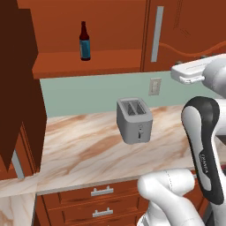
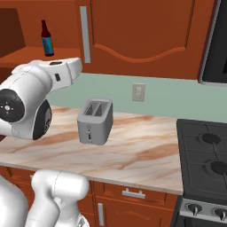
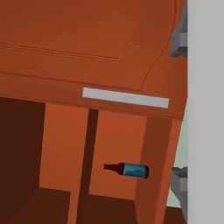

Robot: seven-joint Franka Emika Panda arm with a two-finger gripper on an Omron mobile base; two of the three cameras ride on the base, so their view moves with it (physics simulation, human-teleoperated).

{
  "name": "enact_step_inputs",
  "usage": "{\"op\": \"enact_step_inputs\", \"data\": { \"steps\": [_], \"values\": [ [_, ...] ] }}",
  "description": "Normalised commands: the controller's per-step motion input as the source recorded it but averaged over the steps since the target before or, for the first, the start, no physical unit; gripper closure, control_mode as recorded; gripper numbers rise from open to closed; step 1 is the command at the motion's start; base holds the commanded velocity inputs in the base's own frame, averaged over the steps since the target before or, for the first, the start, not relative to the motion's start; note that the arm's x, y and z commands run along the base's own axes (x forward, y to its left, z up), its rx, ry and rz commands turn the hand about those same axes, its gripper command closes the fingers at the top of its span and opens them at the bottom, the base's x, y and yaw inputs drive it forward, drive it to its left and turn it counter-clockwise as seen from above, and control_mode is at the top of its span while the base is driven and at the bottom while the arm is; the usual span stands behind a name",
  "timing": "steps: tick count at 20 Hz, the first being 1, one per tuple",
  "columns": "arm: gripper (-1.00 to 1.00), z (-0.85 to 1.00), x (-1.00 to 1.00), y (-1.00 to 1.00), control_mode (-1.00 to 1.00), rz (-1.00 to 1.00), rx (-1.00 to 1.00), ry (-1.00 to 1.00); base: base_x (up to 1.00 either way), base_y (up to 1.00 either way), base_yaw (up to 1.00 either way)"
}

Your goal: Get the candle and the beer from the cabinet and move them to the dining counter.

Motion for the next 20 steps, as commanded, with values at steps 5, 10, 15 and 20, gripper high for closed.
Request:
{"op": "enact_step_inputs", "data": {
  "steps": [5, 10, 15, 20],
  "values": [
    [-1.0, 0.0, 0.54, -0.11, -1.0, 0.0, 0.09, -0.04, 0.0, 0.0, 0.0],
    [-1.0, 0.0, 0.29, -0.08, -1.0, 0.0, 0.1, 0.0, 0.0, 0.0, 0.0],
    [-1.0, 0.0, 0.28, 0.0, -1.0, 0.0, 0.04, 0.0, 0.0, 0.0, 0.0],
    [-1.0, 0.0, 0.38, 0.0, -1.0, 0.0, 0.0, -0.05, 0.0, 0.0, 0.0]
  ]
}}
